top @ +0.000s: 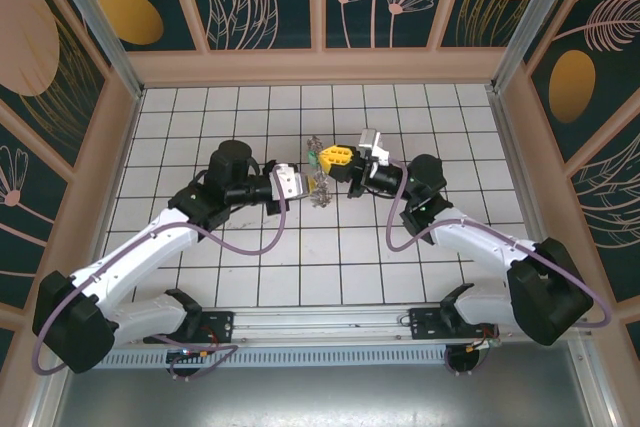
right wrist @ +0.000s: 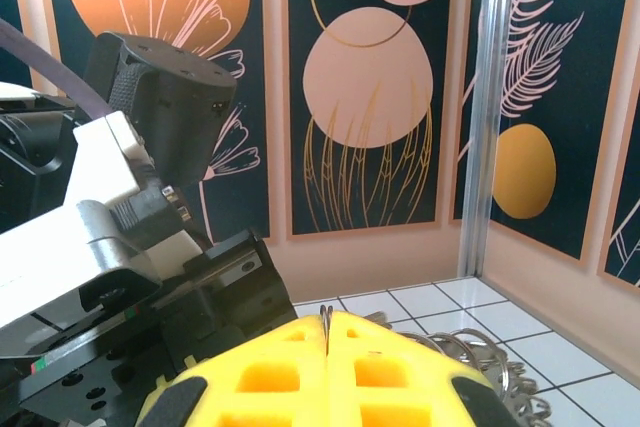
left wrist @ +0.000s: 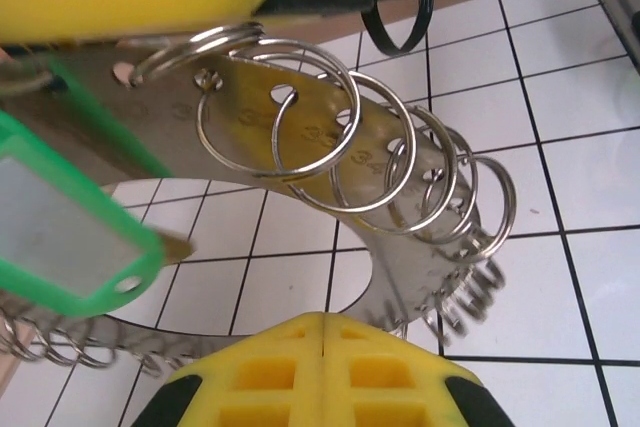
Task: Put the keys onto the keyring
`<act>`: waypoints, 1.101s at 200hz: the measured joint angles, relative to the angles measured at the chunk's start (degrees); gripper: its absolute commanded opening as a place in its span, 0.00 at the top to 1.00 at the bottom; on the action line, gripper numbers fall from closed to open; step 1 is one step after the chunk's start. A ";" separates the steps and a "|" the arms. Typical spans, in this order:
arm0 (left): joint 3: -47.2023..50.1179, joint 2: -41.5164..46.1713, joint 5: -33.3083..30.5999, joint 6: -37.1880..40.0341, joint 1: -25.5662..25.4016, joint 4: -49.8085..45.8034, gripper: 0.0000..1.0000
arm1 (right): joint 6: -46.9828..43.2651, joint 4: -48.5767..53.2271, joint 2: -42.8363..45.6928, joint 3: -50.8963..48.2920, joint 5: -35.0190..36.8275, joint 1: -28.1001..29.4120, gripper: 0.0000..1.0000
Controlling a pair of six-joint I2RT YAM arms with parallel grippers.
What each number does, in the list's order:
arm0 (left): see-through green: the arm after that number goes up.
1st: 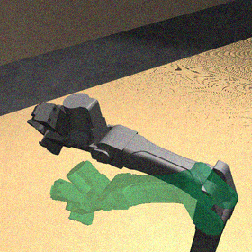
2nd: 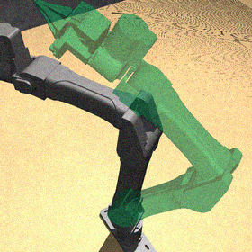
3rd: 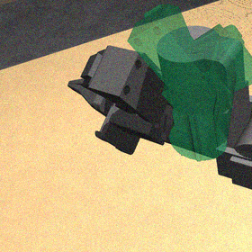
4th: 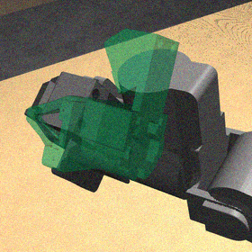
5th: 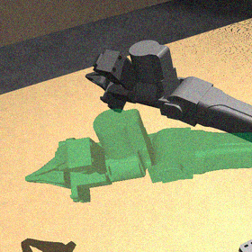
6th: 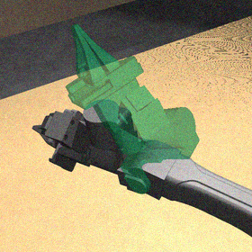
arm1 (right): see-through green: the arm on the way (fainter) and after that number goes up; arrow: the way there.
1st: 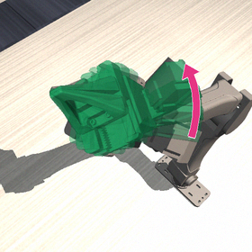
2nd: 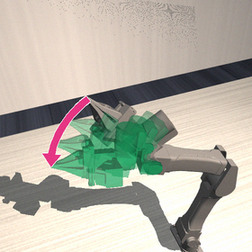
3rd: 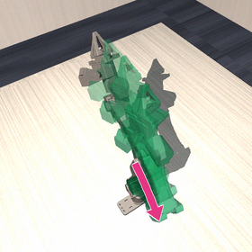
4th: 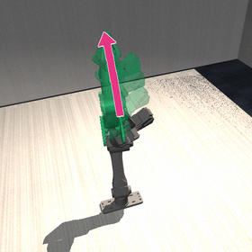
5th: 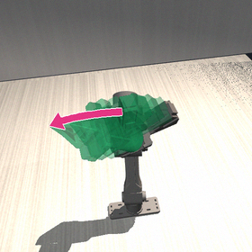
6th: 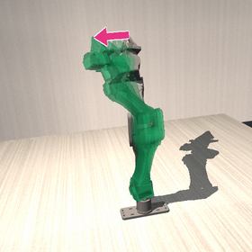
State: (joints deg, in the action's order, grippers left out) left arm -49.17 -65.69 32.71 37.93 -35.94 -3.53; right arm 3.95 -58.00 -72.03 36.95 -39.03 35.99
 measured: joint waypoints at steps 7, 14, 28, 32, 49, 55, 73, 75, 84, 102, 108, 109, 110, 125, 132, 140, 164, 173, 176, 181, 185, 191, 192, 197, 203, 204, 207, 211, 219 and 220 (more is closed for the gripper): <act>0.44 0.48 -0.70 -0.11 0.00 0.26 0.67 | -0.13 0.02 -0.04 0.00 -0.13 0.00 1.00; 1.05 1.25 -1.68 -0.35 0.00 0.63 0.64 | -0.31 0.09 -0.04 0.02 -0.46 0.00 1.00; 2.49 3.28 -3.65 -0.98 0.00 1.84 0.58 | -0.85 0.50 -0.04 0.09 -1.49 -0.11 1.00; 2.97 4.00 -4.37 -1.33 0.00 2.32 0.56 | -1.11 0.90 -0.04 0.17 -1.86 -0.13 1.00; 3.96 6.38 -6.80 -2.21 0.00 4.00 0.55 | -2.73 2.69 -0.04 0.63 -3.74 -0.28 1.00; 3.98 6.91 -7.69 -2.34 0.00 4.52 0.55 | -3.69 3.67 -0.04 0.94 -4.68 -0.33 1.00; 3.96 7.61 -9.40 -2.64 0.00 6.12 0.55 | -6.67 7.19 -0.04 2.12 -7.52 -0.33 1.00; 3.91 7.58 -9.46 -2.67 0.02 6.21 0.54 | -6.84 7.41 -0.04 2.21 -7.69 -0.33 1.00; 3.69 7.41 -9.68 -2.69 0.02 6.34 0.54 | -8.17 8.76 -0.04 2.58 -8.92 -0.33 1.00; 2.82 6.56 -9.57 -2.73 0.07 6.34 0.53 | -10.16 10.86 -0.04 2.95 -10.82 -0.33 1.00; 2.43 6.25 -9.33 -2.86 0.07 6.34 0.53 | -10.86 11.74 -0.04 3.13 -11.32 -0.33 1.00; 2.40 6.23 -9.31 -2.89 0.07 6.34 0.53 | -10.93 11.85 -0.04 3.15 -11.37 -0.33 1.00; 2.34 6.19 -9.27 -2.89 0.07 6.34 0.53 | -11.04 12.02 -0.04 3.19 -11.54 -0.33 1.00; 1.44 5.64 -8.90 -3.10 0.07 6.40 0.54 | -12.24 13.49 -0.04 3.54 -12.41 -0.35 1.00; 1.14 5.44 -8.61 -3.13 0.07 6.54 0.55 | -12.68 14.01 -0.04 3.67 -12.70 -0.37 1.00; 0.79 5.16 -8.22 -3.15 0.07 6.56 0.57 | -12.90 14.47 -0.04 3.85 -13.11 -0.37 1.00; -0.35 3.61 -6.67 -3.10 0.07 6.54 0.62 | -12.98 14.51 -0.04 3.96 -13.60 -0.37 1.00; -0.57 2.91 -6.05 -3.15 0.07 6.51 0.67 | -12.85 14.47 -0.04 3.96 -13.62 -0.37 1.00; -0.57 2.71 -5.88 -3.23 0.07 6.51 0.69 | -12.76 14.40 -0.04 3.96 -13.62 -0.39 1.00; -0.59 2.40 -5.66 -3.28 0.07 6.51 0.74 | -12.61 14.19 -0.13 3.96 -13.62 -0.37 1.00; -0.59 2.21 -5.44 -2.91 0.07 6.47 0.78 | -12.57 13.99 -0.17 3.96 -13.62 -0.37 1.00; -0.59 1.95 -5.03 -2.86 0.07 6.38 0.86 | -12.35 13.57 -0.31 3.98 -13.62 -0.39 1.00; -0.59 1.92 -5.01 -2.75 0.07 6.36 0.88 | -12.33 13.53 -0.33 3.96 -13.62 -0.39 1.00; -0.59 1.77 -4.66 -3.06 0.07 6.29 0.94 | -11.98 13.16 -0.50 3.98 -13.62 -0.39 1.00; -0.59 1.68 -4.35 -3.08 0.07 6.25 1.00 | -11.52 12.70 -0.72 3.98 -13.60 -0.37 1.00; -0.59 1.66 -4.31 -2.86 0.07 6.25 1.00 | -11.52 12.68 -0.74 3.98 -13.57 -0.37 1.00; -0.61 1.66 -4.22 -2.78 0.07 6.25 1.00 | -11.39 12.41 -0.81 3.98 -13.60 -0.37 1.00; -0.63 1.66 -4.07 -2.14 0.07 6.27 1.00 | -11.06 12.11 -0.92 3.98 -13.60 -0.37 1.00; -0.70 1.66 -3.98 -2.29 0.07 6.21 1.00 | -10.82 11.52 -1.05 3.98 -13.57 -0.39 1.00; -0.70 1.66 -3.96 -2.25 0.07 6.23 1.00 | -10.78 11.45 -1.05 3.98 -13.57 -0.39 1.00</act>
State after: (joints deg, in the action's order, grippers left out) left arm -49.87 -64.03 28.75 35.68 -35.88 2.70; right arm -6.83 -46.54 -73.08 40.93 -52.60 35.59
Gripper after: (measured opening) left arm 0.059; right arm 0.049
